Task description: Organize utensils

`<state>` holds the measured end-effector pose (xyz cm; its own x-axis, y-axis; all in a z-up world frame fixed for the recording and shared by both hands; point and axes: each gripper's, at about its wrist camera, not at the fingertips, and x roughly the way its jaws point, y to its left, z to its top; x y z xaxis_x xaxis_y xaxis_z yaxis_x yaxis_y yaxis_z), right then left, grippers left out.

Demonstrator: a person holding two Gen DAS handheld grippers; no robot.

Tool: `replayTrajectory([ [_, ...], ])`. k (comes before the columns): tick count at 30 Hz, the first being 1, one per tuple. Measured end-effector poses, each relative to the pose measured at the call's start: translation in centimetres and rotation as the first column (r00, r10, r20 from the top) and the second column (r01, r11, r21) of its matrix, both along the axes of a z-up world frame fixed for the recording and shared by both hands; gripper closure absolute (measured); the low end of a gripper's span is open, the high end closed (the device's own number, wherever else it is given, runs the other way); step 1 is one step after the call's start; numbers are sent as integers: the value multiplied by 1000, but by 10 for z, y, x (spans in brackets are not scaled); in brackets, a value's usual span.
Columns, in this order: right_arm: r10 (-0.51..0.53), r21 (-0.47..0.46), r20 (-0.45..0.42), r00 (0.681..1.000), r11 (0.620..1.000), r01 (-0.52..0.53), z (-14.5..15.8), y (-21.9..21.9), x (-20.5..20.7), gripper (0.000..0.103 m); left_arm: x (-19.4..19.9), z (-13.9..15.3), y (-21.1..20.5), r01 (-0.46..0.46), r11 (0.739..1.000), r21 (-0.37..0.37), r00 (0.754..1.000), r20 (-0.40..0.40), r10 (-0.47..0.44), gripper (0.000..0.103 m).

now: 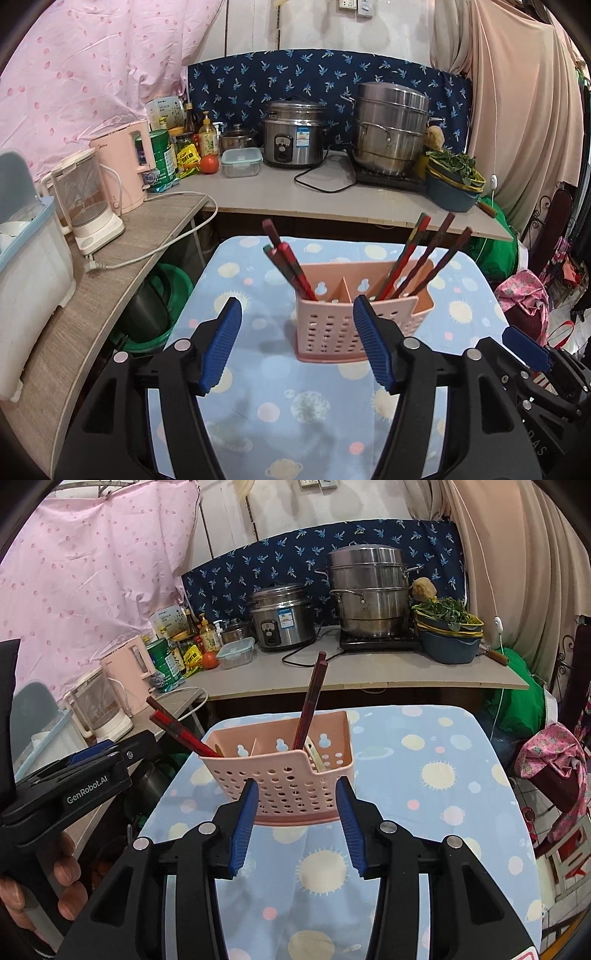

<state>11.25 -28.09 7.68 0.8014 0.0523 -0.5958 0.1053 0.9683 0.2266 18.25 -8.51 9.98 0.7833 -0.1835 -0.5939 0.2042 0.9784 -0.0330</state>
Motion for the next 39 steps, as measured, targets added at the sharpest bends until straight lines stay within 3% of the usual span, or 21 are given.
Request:
replayTrajectory([
  [13, -26, -30, -60, 998, 999, 24, -17, 8, -22, 60, -26, -26, 5, -4, 999, 46, 999, -39, 6, 36],
  [20, -28, -51, -76, 997, 998, 24, -24, 10, -30, 48, -34, -39, 6, -4, 998, 64, 998, -67, 8, 34],
  [22, -23, -55, -84, 996, 998, 18, -25, 11, -32, 46, -37, -40, 7, -7, 998, 67, 998, -69, 11, 30],
  [25, -29, -59, -84, 996, 998, 25, -27, 12, -34, 32, -41, -41, 7, -8, 997, 73, 998, -63, 13, 25],
  [32, -41, -68, -89, 995, 997, 35, -30, 12, -40, 20, -47, -43, 7, -12, 996, 90, 998, -56, 18, 15],
  [39, -55, -74, -90, 994, 996, 49, -35, 11, -43, 16, -50, -47, 7, -11, 995, 96, 998, -68, 18, 10],
])
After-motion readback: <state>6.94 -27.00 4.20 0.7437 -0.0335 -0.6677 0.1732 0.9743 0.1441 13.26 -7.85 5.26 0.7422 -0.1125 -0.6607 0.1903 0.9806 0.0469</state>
